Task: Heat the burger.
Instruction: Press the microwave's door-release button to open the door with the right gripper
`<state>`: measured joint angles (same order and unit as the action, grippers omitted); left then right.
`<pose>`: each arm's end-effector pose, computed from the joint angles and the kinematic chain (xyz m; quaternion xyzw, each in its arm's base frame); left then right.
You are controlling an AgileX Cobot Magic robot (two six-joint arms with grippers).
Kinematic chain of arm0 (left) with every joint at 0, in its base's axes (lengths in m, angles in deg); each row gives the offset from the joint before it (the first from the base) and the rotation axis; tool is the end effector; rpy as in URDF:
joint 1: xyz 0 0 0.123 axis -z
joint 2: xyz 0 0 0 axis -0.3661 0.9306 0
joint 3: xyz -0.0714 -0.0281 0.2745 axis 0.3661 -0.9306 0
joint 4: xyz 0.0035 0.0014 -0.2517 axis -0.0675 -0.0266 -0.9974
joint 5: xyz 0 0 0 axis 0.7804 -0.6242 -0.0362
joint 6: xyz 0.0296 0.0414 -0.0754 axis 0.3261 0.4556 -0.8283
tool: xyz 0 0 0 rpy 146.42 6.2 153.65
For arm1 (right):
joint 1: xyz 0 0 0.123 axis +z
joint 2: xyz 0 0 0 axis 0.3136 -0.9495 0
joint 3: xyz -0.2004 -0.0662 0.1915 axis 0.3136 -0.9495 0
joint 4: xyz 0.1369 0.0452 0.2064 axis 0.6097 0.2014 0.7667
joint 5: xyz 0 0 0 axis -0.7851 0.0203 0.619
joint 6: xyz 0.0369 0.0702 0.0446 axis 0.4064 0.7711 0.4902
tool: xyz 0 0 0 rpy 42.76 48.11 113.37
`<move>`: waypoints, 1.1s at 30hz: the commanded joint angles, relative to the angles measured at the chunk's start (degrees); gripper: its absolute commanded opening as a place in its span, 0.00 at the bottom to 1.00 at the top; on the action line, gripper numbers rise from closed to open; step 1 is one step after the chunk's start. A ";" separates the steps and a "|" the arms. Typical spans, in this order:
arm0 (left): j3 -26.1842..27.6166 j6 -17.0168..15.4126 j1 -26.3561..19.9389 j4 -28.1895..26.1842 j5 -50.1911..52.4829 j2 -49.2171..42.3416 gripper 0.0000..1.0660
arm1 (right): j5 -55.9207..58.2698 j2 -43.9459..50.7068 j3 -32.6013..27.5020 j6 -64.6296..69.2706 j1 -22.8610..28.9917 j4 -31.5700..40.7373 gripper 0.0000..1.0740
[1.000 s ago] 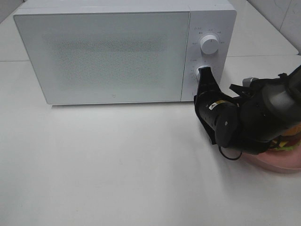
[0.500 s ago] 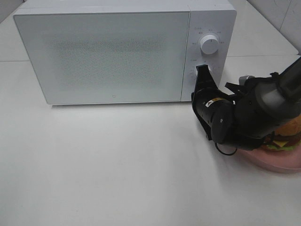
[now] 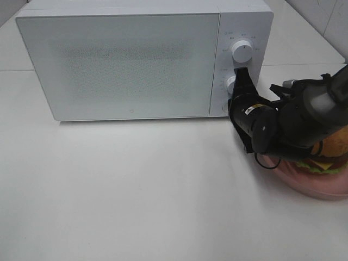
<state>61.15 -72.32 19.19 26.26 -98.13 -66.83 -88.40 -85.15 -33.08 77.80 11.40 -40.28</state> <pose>-0.0051 -0.0053 0.2775 0.0055 0.8507 -0.0084 0.5255 0.3335 0.1452 0.0913 0.5021 0.6574 0.3578 0.4332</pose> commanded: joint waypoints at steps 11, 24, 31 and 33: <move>-0.11 0.00 -0.17 -0.34 0.80 -1.20 0.00 | -0.40 -2.23 3.95 1.66 -0.46 -2.46 0.00; -0.11 0.00 -0.17 -0.34 0.80 -1.20 0.00 | -5.04 -2.64 3.95 1.55 -0.46 -2.23 0.00; -0.11 0.00 -0.17 -0.40 0.80 -1.15 0.00 | -4.93 -2.81 5.33 1.15 -0.46 -2.06 0.00; -0.11 0.00 -0.17 -0.40 0.80 -1.15 0.00 | -4.87 -2.81 6.53 0.17 -0.46 -2.12 0.00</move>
<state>61.15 -72.32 19.19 26.26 -98.13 -66.83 -87.37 -88.30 -29.58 79.17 11.40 -40.57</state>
